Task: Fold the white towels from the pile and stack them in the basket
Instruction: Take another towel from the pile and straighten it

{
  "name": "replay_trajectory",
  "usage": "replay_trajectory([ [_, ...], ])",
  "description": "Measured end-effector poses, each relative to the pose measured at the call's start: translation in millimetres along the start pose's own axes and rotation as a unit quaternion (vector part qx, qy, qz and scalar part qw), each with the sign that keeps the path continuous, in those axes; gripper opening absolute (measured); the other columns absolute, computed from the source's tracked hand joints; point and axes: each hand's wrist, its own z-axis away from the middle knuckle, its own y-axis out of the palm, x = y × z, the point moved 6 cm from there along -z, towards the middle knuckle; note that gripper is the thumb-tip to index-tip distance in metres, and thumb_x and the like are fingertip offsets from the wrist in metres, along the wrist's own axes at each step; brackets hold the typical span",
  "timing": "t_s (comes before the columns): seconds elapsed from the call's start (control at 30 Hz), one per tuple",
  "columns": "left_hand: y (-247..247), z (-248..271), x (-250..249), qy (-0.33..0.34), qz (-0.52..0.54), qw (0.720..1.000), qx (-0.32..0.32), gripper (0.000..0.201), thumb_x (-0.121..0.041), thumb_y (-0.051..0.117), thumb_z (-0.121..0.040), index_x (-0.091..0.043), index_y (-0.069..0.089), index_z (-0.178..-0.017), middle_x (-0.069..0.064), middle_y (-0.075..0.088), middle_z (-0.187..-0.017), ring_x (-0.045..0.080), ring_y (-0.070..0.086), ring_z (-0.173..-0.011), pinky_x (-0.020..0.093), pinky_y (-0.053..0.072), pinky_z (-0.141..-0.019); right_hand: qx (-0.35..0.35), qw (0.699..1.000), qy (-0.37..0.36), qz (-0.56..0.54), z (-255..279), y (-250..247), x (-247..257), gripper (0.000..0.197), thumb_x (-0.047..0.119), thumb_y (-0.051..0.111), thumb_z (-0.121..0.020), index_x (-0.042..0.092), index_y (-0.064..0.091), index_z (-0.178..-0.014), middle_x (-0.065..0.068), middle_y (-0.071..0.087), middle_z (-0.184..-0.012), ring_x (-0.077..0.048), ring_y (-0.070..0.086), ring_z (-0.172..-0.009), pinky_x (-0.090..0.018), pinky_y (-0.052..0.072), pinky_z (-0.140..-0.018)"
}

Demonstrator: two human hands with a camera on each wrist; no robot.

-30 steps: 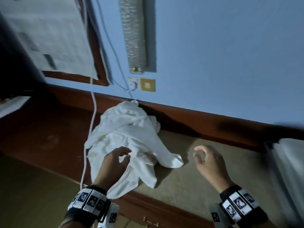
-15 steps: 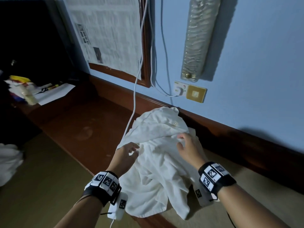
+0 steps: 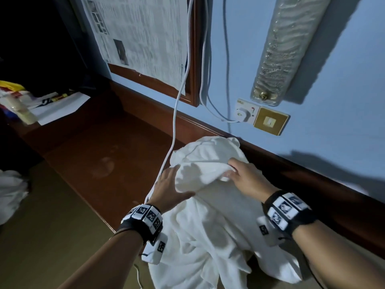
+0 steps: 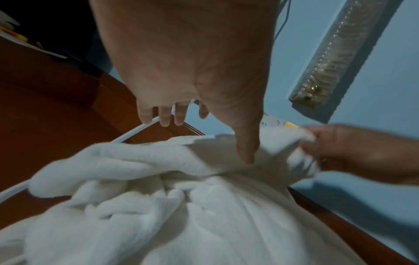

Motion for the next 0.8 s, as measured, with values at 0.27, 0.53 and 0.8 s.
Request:
replay_trajectory([
  [0.27,1,-33,-78,0.084,-0.034,0.996,-0.027,0.104,-0.064,0.079,-0.064,-0.032,0.037,-0.154,-0.002,0.05,-0.154,0.021,0.046,-0.143,0.052,0.042,-0.111,-0.145,0.962,-0.133,-0.189,109,-143,104,0.019,0.03,0.059,-0.104,0.012,0.062,-0.103,-0.011,0.063,-0.089,-0.022,0.058,-0.08,-0.031,0.046,-0.073],
  [0.53,-20,11,-155,0.185,0.073,0.98,0.022,0.031,-0.042,0.072,-0.092,-0.027,0.067,-0.118,-0.001,0.073,-0.112,0.025,0.068,-0.107,0.027,0.04,-0.08,-0.487,0.856,-0.008,-0.175,264,-259,87,0.018,0.036,0.059,-0.101,0.019,0.065,-0.102,0.003,0.067,-0.088,-0.011,0.056,-0.082,-0.038,0.047,-0.075],
  [0.8,-90,143,-317,0.377,0.11,0.914,0.102,0.017,-0.015,0.065,-0.092,-0.02,0.055,-0.104,0.001,0.068,-0.096,0.021,0.065,-0.089,0.031,0.045,-0.071,-0.255,0.934,0.249,0.035,363,-216,50,0.069,0.059,0.079,-0.08,0.03,0.052,-0.136,0.003,0.066,-0.13,-0.017,0.063,-0.122,-0.034,0.048,-0.102],
])
